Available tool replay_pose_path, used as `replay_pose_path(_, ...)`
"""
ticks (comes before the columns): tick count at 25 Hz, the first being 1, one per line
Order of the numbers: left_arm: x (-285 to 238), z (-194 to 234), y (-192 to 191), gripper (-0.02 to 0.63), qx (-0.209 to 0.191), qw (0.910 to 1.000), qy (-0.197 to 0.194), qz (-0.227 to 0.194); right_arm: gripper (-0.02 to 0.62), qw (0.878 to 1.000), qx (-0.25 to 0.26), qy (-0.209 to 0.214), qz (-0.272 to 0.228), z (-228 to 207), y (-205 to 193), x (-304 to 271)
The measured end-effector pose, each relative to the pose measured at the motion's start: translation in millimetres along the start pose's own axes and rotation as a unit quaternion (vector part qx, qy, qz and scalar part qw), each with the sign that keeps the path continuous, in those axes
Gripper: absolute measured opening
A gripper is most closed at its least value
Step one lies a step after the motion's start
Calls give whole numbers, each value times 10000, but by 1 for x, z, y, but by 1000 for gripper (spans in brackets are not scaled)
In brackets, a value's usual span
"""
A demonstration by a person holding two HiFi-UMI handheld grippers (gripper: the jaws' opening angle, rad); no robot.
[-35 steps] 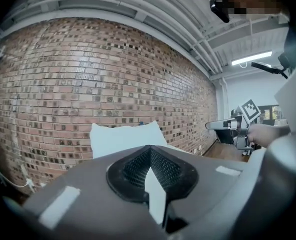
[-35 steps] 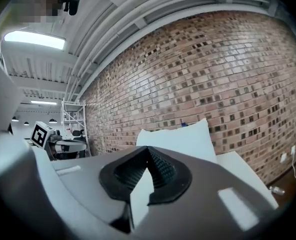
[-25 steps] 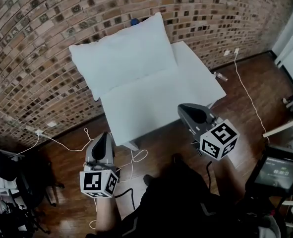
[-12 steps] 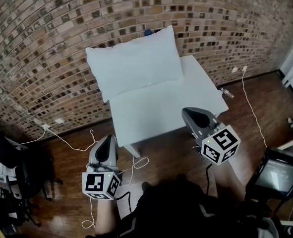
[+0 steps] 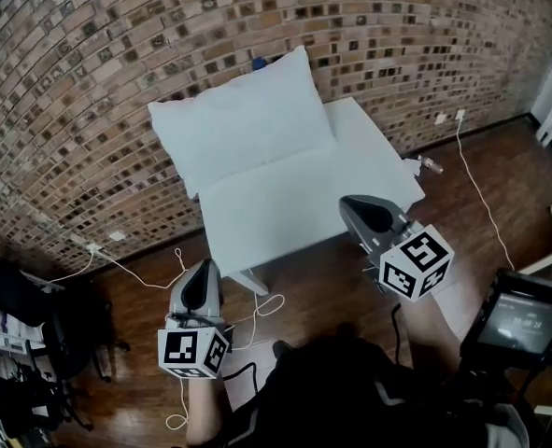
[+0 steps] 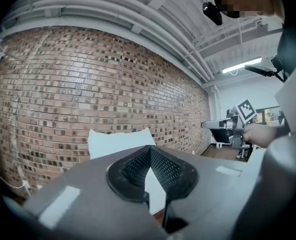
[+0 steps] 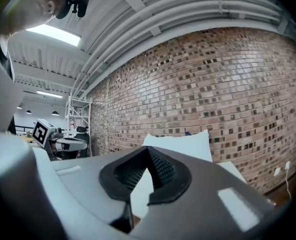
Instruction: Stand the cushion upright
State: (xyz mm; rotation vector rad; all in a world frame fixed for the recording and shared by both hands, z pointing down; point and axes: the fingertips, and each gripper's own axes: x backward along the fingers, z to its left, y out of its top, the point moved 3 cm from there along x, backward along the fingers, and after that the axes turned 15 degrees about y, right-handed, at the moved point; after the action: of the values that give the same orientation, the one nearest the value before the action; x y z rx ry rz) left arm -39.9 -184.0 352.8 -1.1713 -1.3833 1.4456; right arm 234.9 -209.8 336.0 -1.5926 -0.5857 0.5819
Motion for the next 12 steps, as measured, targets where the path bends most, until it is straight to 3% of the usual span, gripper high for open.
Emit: replay_pose_path(12, -1, -12, 6, 2, -2, 10000, -23, 27, 6, 10000, -31, 32, -47, -7, 1, 8)
